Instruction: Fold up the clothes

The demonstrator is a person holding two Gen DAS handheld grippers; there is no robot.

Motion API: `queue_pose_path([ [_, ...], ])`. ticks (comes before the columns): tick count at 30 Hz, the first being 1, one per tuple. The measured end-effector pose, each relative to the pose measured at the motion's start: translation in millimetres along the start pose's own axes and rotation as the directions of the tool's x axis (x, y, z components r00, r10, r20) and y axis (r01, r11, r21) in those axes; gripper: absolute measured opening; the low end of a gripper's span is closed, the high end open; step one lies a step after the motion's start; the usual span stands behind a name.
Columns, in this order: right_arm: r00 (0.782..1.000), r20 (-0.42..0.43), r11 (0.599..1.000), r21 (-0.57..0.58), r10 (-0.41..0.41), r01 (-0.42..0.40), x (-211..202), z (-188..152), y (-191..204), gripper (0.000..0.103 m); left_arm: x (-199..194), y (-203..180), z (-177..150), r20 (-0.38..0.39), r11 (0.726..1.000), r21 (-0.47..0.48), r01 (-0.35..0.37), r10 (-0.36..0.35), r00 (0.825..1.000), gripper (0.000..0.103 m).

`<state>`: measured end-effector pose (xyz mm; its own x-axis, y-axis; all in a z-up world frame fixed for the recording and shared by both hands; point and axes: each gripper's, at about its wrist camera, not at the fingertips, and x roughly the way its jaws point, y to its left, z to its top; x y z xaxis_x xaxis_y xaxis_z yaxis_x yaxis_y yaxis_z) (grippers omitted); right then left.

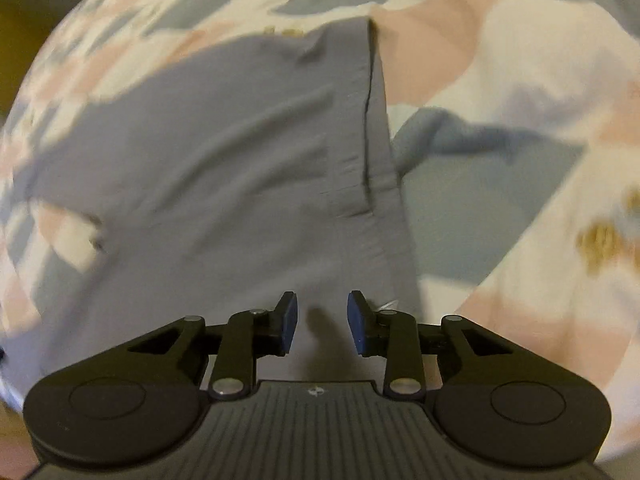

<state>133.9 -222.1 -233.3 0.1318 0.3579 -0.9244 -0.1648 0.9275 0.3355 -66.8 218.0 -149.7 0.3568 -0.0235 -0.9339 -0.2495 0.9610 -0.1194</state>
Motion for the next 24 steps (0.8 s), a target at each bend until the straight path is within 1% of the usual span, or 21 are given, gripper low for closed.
queue_pose_path([
  [2, 0.997, 0.061, 0.996, 0.064, 0.053, -0.057, -8, -9, 24, 0.033, 0, 20, 12, 0.006, 0.995, 0.089, 0.039, -0.040, 0.999, 0.071],
  [4, 0.990, 0.102, 0.991, 0.074, 0.101, -0.109, -9, -16, 51, 0.033, 0, 40, 24, 0.009, 0.981, 0.177, 0.078, -0.081, 0.997, 0.071],
  [5, 0.985, 0.115, 0.988, 0.075, 0.127, -0.136, -9, -20, 64, 0.036, 0, 50, 30, 0.009, 0.970, 0.221, 0.096, -0.101, 0.995, 0.071],
  [6, 0.981, 0.113, 0.983, 0.072, 0.159, -0.168, -5, -22, 79, 0.043, 0, 61, 36, 0.008, 0.958, 0.264, 0.115, -0.121, 0.993, 0.071],
  [7, 0.976, 0.094, 0.977, 0.059, 0.197, -0.203, 3, -23, 95, 0.044, 0, 71, 42, 0.006, 0.942, 0.307, 0.132, -0.141, 0.990, 0.072],
  [9, 0.970, 0.061, 0.972, -0.004, 0.235, -0.235, 17, -23, 123, 0.044, 0, 91, 55, 0.000, 0.907, 0.388, 0.166, -0.180, 0.984, 0.072],
  [11, 0.968, 0.040, 0.967, -0.057, 0.250, -0.247, 26, -19, 146, 0.044, 11, 106, 76, 0.007, 0.897, 0.401, 0.186, -0.206, 0.979, 0.070],
  [12, 0.965, 0.028, 0.964, -0.077, 0.259, -0.256, 30, -15, 155, 0.044, 16, 114, 87, 0.011, 0.892, 0.408, 0.196, -0.219, 0.976, 0.067],
  [13, 0.962, 0.013, 0.958, -0.093, 0.272, -0.270, 32, -9, 163, 0.044, 21, 122, 97, 0.014, 0.887, 0.414, 0.205, -0.232, 0.973, 0.064],
  [15, 0.957, -0.012, 0.948, -0.135, 0.290, -0.288, 35, 8, 175, 0.044, 32, 138, 119, 0.021, 0.875, 0.428, 0.225, -0.258, 0.966, 0.060],
  [17, 0.952, -0.037, 0.935, -0.179, 0.304, -0.305, 38, 26, 187, 0.044, 49, 151, 147, 0.012, 0.859, 0.446, 0.252, -0.288, 0.958, 0.059],
  [20, 0.959, -0.047, 0.930, -0.236, 0.278, -0.281, 52, 62, 192, 0.043, 72, 162, 184, -0.009, 0.828, 0.492, 0.269, -0.304, 0.953, 0.056],
  [22, 0.966, -0.049, 0.927, -0.273, 0.256, -0.259, 63, 87, 194, 0.043, 91, 166, 210, -0.024, 0.804, 0.531, 0.268, -0.302, 0.953, 0.055],
  [24, 0.971, -0.050, 0.921, -0.309, 0.233, -0.237, 74, 112, 196, 0.043, 109, 168, 233, -0.035, 0.791, 0.554, 0.261, -0.291, 0.956, 0.055],
])
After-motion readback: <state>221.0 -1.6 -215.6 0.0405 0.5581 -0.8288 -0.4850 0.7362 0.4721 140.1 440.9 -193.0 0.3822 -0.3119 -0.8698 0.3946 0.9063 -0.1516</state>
